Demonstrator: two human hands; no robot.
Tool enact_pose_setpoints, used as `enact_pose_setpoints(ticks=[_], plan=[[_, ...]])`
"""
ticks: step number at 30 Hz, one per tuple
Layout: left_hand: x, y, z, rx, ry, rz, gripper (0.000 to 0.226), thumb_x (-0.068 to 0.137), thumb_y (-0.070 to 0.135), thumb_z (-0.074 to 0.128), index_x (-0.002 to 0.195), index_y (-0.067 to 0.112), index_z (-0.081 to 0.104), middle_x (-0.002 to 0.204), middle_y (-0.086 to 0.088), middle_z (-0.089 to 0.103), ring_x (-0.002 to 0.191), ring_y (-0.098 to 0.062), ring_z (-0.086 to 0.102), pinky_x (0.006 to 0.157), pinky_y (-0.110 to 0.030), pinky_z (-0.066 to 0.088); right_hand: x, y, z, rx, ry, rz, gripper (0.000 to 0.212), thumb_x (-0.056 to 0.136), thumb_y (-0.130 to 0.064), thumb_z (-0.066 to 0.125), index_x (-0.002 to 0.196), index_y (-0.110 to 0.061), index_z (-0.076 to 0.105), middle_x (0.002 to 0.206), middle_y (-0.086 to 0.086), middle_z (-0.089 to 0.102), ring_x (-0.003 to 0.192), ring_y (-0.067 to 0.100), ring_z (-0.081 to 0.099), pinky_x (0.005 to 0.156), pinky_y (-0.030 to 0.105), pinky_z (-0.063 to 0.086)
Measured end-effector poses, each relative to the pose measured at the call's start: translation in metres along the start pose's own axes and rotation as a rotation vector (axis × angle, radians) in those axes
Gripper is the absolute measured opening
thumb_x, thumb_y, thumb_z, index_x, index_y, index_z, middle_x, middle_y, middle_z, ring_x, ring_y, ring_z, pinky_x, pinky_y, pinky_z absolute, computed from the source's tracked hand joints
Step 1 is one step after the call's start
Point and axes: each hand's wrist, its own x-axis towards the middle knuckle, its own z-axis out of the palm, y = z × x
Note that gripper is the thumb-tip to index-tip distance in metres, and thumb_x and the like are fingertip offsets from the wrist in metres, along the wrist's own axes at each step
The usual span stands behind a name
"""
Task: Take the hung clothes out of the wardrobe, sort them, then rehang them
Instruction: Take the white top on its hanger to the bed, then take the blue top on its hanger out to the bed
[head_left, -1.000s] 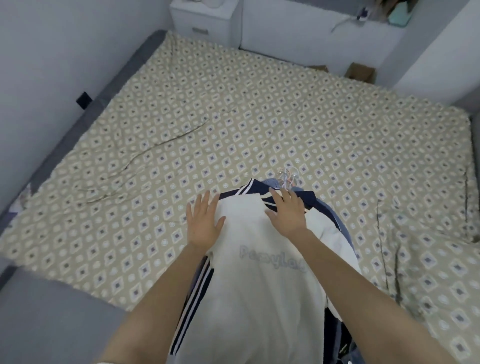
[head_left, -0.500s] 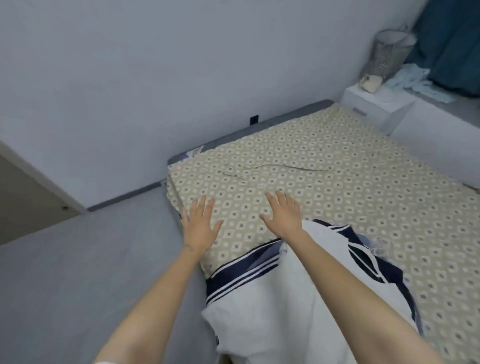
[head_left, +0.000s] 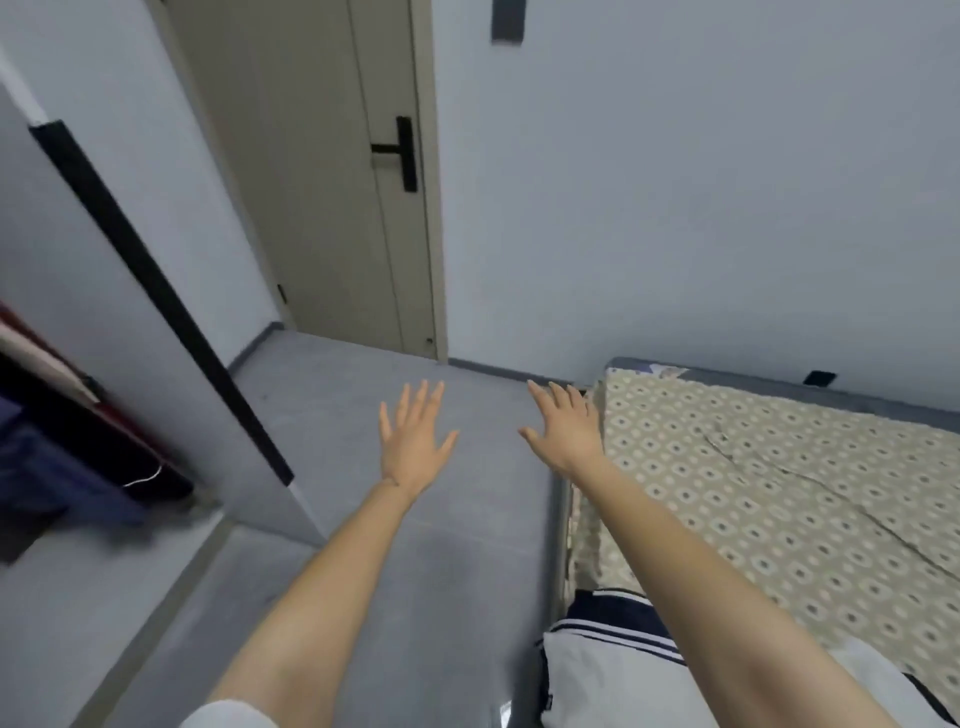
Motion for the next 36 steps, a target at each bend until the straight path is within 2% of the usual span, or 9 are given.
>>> enact_pose_setpoints(ticks=[5,9,15,20,28,36], plan=[[-0.03,-0.108,-0.047,-0.053,0.097,-0.208,0.07,0.099,0.049,0.047,0.158,0.028,0.015,0.165,0.004,0.012,0.153,-0.02,0.0,0.122,-0.049,-0.002,0.021,-0.122,0.02,-0.014,-0.093,-0.217,0.07,0.099,-0.049,0.044,0.156,-0.028,0.011,0.16,0.007,0.019,0.147,0.03,0.017,0.115,0.047,0.026],[-0.063,-0.194,-0.084,-0.02,0.131,-0.345,0.071,0.099,0.048,0.049,0.157,0.028,0.016,0.165,0.003,0.014,0.153,-0.022,0.003,0.121,-0.049,-0.001,0.026,-0.223,0.038,-0.007,-0.171,-0.332,0.068,0.1,-0.048,0.044,0.156,-0.028,0.011,0.161,0.006,0.018,0.146,0.029,0.018,0.112,0.047,0.029],[-0.088,-0.307,-0.154,0.073,0.21,-0.451,0.072,0.099,0.049,0.047,0.158,0.028,0.012,0.166,0.003,0.011,0.153,-0.021,0.004,0.121,-0.051,0.001,0.047,-0.383,0.042,0.054,-0.128,-0.553,0.069,0.098,-0.046,0.047,0.156,-0.027,0.014,0.158,0.005,0.026,0.142,0.03,0.026,0.108,0.045,0.037],[-0.116,-0.387,-0.197,0.126,0.261,-0.584,0.073,0.099,0.05,0.047,0.158,0.028,0.011,0.166,0.003,0.011,0.153,-0.021,0.004,0.121,-0.051,0.001,0.054,-0.49,0.047,0.035,-0.082,-0.666,0.069,0.099,-0.043,0.048,0.156,-0.027,0.013,0.157,0.005,0.025,0.143,0.03,0.024,0.109,0.043,0.032],[-0.166,-0.487,-0.237,0.119,0.318,-0.787,0.071,0.099,0.048,0.048,0.158,0.025,0.016,0.165,0.0,0.015,0.153,-0.024,0.006,0.12,-0.056,0.008,0.072,-0.619,0.054,0.02,-0.041,-0.866,0.07,0.098,-0.046,0.048,0.156,-0.026,0.013,0.158,0.008,0.023,0.143,0.031,0.022,0.109,0.046,0.03],[-0.195,-0.564,-0.261,0.13,0.371,-0.997,0.072,0.099,0.048,0.048,0.158,0.028,0.013,0.165,0.001,0.013,0.153,-0.022,0.004,0.12,-0.053,-0.001,0.105,-0.728,0.081,0.007,-0.095,-1.037,0.074,0.098,-0.048,0.046,0.157,-0.029,0.006,0.162,0.008,0.013,0.148,0.03,0.012,0.116,0.048,0.024]])
